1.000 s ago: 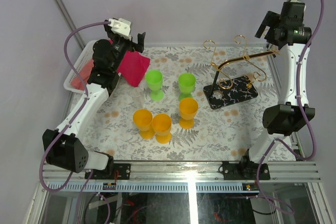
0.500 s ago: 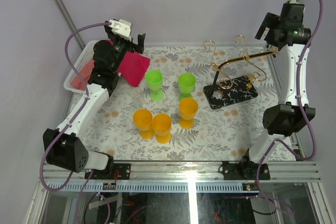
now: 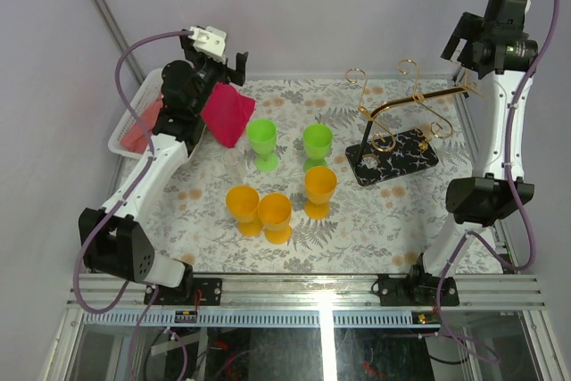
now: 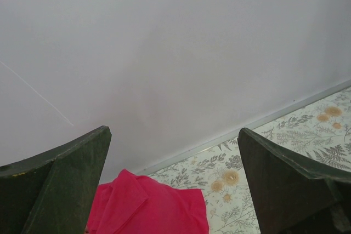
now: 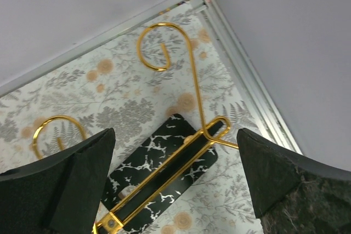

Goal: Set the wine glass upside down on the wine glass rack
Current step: Adjust the wine rack at the center of the board.

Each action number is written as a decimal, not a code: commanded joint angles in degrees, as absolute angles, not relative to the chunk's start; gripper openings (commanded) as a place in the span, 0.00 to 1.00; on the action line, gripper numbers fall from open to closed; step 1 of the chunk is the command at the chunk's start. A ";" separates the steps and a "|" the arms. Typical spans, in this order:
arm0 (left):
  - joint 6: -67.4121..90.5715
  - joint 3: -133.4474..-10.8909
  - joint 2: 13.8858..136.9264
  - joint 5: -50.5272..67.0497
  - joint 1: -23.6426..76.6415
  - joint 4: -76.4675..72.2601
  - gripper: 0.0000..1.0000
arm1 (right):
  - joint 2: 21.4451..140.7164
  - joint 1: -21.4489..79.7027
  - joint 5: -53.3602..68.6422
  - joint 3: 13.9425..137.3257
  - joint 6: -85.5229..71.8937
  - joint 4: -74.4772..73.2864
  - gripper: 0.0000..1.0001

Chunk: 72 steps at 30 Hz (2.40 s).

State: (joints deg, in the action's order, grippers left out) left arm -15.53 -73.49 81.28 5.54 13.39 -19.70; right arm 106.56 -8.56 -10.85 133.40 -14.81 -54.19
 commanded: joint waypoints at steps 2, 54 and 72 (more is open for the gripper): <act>-18.09 -75.10 83.29 4.79 12.92 -22.64 1.00 | 103.28 -10.08 -18.68 131.66 -13.41 -56.68 0.99; -19.23 -74.69 85.43 4.21 12.84 -19.49 1.00 | 119.50 -14.89 23.38 132.97 -21.81 -40.67 0.99; -12.77 -77.46 85.42 0.43 12.92 -20.64 1.00 | 111.69 -15.57 2.99 133.18 -15.32 -44.18 0.99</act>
State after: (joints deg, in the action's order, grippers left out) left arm -15.03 -74.32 85.45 2.17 13.34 -19.31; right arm 118.61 -15.18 5.08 131.24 -16.73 -45.89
